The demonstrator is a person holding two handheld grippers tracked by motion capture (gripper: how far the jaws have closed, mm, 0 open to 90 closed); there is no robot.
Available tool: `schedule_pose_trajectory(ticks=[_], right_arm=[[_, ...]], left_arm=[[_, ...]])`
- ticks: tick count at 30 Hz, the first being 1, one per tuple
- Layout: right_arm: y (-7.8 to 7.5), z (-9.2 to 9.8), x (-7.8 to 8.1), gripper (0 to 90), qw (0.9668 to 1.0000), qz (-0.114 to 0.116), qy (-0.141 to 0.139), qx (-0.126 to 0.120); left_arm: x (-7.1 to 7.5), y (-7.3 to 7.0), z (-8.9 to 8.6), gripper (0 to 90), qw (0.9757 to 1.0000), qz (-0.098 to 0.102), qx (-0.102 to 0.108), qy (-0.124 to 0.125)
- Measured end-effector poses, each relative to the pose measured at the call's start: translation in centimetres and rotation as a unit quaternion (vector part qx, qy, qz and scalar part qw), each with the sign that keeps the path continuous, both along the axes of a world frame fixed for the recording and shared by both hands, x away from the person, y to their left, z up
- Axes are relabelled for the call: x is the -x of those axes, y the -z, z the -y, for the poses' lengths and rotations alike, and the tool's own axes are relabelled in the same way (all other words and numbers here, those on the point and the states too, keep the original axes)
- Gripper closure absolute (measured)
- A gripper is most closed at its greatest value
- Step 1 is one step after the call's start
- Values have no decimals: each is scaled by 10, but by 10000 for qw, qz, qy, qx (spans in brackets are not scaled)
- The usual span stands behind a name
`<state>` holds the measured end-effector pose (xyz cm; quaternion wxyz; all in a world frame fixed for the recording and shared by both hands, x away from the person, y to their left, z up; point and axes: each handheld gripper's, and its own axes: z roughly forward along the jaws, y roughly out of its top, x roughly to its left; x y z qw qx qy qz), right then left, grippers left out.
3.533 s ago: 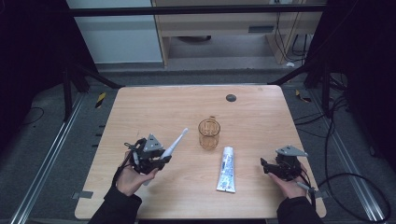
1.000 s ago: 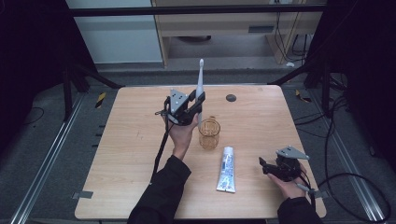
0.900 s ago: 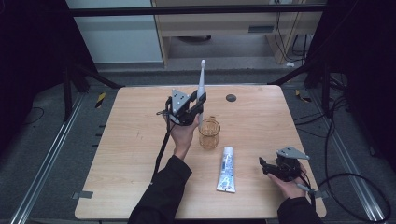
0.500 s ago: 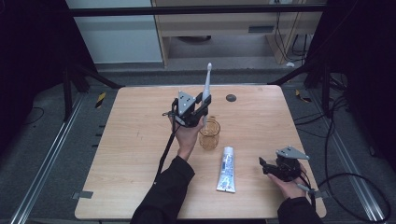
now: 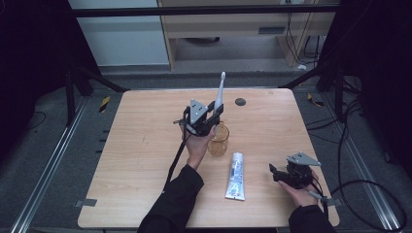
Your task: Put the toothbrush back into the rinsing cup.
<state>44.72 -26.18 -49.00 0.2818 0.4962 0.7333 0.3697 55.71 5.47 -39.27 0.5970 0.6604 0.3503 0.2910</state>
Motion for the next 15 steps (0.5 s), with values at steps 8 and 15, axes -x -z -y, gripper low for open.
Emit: schedule_pose_trajectory(ticks=[8,15], right_arm=[[0,-1,0,242,10000,-14,-9,16],[0,-1,0,243,10000,-45,-16,9]], left_arm=[[1,15,1,665,9999,-48,-83,137],[3,24,-1,664,9998,-98,-69,146]])
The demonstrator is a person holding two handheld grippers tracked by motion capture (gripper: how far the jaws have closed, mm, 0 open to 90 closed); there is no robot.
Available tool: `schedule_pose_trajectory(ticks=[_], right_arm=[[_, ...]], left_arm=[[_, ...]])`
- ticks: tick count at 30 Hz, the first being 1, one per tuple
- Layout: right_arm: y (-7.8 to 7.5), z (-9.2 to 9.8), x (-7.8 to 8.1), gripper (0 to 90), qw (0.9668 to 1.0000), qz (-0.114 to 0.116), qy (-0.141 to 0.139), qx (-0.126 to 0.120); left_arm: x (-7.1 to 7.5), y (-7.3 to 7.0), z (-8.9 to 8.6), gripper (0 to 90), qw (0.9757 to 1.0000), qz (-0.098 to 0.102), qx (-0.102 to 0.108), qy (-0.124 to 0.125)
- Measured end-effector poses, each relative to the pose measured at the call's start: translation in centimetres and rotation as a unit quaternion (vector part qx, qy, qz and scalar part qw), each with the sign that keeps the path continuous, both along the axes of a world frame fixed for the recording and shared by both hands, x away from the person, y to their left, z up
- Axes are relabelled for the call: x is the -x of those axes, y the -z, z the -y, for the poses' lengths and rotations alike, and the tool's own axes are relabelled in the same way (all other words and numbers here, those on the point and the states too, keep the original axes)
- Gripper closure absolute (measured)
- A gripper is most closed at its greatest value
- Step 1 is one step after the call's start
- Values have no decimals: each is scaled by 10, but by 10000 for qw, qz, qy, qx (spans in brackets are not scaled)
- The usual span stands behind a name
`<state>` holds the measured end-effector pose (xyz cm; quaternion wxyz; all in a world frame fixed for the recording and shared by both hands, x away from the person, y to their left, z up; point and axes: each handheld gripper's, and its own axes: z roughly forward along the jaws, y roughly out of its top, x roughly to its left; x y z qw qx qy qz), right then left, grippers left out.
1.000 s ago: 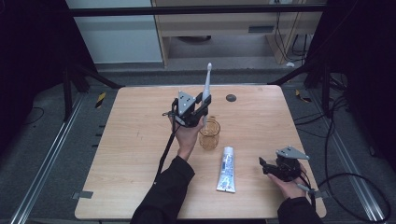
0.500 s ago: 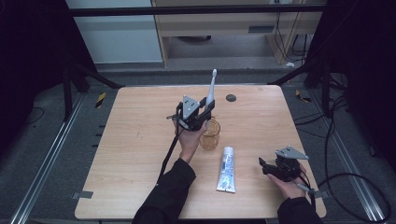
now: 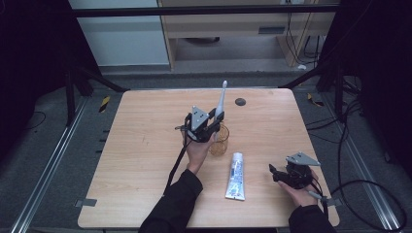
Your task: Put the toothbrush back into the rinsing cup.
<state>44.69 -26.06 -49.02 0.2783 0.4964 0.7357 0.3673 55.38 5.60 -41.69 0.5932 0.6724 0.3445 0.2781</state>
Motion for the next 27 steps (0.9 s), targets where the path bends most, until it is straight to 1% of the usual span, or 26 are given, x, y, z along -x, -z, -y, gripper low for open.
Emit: schedule_pose_trajectory(ticks=[5,11,14,27], right_arm=[[0,0,0,244,10000,21,-10,35],[0,-1,0,244,10000,-5,-7,33],[1,0,0,244,10000,7,-9,57],[1,0,-1,244,10000,-12,-4,60]], left_arm=[[2,7,0,664,10000,-23,-26,19],[3,15,0,664,9999,-95,-66,36],[4,19,0,664,9998,-120,-118,49],[8,27,-3,663,9995,-206,-232,44]])
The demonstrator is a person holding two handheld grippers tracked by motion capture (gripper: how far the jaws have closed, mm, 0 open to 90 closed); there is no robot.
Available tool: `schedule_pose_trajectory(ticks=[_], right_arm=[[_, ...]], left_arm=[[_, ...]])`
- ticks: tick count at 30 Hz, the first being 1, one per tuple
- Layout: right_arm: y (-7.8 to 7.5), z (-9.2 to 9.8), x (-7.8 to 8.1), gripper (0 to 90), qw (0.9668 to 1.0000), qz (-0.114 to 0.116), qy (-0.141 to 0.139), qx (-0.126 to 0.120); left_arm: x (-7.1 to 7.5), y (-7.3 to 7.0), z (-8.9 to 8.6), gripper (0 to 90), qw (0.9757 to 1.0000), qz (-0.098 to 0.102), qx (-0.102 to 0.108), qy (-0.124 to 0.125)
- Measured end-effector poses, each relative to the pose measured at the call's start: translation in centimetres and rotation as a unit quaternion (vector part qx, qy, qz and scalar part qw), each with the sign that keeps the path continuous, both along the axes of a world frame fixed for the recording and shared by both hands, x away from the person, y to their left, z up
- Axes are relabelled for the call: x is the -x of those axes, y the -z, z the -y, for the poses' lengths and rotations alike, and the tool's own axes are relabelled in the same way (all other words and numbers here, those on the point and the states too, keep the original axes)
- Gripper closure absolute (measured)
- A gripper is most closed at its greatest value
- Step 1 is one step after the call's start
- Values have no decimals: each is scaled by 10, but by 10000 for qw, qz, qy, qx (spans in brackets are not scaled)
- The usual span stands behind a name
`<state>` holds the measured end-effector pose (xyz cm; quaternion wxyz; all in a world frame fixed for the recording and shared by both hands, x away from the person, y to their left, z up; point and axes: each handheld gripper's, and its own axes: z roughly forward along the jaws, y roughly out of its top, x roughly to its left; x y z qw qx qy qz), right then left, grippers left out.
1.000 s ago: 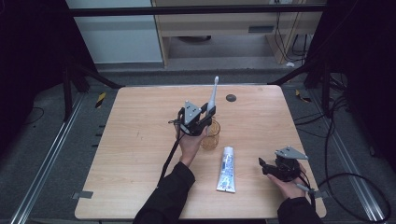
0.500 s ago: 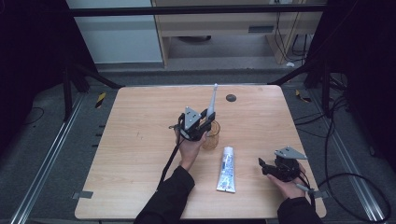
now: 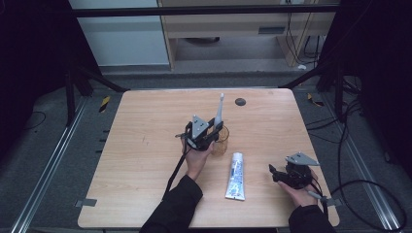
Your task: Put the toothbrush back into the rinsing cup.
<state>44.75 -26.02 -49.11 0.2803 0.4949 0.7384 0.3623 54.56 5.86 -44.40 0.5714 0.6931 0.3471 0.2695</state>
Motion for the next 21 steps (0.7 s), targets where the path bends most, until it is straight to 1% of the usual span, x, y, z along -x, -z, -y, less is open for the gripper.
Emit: schedule_pose_trajectory(ticks=[6,14,16,21], right_arm=[[0,0,0,244,10000,2,6,3],[0,0,0,244,10000,14,-8,19],[0,0,0,244,10000,17,-5,27],[0,0,0,244,10000,17,-4,29]], left_arm=[[2,3,0,662,10000,-37,-72,35],[4,10,-4,662,9998,-91,-183,15],[5,11,-5,661,9998,-76,-164,23],[9,12,-6,659,9998,-29,-201,28]])
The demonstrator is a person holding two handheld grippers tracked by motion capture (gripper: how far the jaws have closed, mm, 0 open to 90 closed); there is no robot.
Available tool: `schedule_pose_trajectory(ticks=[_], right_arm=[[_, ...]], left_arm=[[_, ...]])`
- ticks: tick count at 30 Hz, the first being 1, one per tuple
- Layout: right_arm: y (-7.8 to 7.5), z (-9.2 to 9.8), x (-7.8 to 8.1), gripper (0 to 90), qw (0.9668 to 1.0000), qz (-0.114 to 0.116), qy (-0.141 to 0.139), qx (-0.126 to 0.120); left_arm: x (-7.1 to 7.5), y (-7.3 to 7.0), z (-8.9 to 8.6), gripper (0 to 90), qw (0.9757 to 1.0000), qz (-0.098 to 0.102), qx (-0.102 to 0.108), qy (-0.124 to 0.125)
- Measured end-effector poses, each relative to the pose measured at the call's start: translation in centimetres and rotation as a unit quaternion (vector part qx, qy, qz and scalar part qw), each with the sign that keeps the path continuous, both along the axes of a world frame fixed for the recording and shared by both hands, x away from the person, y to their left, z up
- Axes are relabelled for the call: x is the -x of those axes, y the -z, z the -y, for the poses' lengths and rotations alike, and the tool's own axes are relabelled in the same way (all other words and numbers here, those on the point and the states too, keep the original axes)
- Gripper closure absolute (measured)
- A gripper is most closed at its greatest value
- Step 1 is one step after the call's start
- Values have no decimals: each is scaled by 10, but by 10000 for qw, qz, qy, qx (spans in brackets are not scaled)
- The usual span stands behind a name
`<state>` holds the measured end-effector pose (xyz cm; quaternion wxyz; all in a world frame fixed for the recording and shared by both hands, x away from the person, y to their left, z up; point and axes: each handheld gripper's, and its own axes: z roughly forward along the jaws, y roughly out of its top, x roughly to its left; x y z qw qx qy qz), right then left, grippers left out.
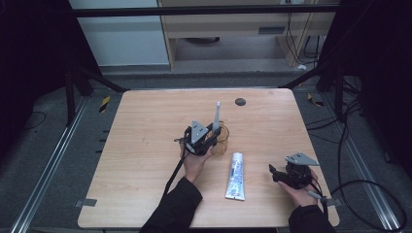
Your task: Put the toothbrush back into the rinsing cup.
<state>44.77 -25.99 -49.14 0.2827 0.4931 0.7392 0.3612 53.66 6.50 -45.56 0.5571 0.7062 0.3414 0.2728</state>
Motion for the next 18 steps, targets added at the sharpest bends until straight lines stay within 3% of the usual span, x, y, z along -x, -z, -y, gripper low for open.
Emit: schedule_pose_trajectory(ticks=[18], right_arm=[[0,-1,0,241,10000,-5,-7,-15]], left_arm=[[1,0,-2,554,10000,32,-60,-14]])
